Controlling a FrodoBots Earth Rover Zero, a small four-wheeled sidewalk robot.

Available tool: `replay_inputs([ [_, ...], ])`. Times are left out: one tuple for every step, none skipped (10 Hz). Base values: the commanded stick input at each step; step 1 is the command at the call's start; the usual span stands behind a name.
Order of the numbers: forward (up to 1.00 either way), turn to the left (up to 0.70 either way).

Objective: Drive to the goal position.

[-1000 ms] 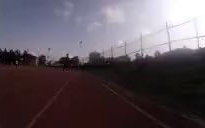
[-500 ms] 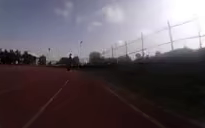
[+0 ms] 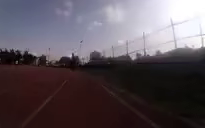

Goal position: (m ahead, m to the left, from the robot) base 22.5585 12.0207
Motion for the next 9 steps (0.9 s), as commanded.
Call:
replay_inputs([
  [0.5,0.0],
  [0.5,0.0],
  [0.5,0.0],
  [0.5,0.0],
  [0.5,0.0],
  [0.5,0.0],
  [0.5,0.0],
  [0.5,0.0],
  [0.5,0.0],
])
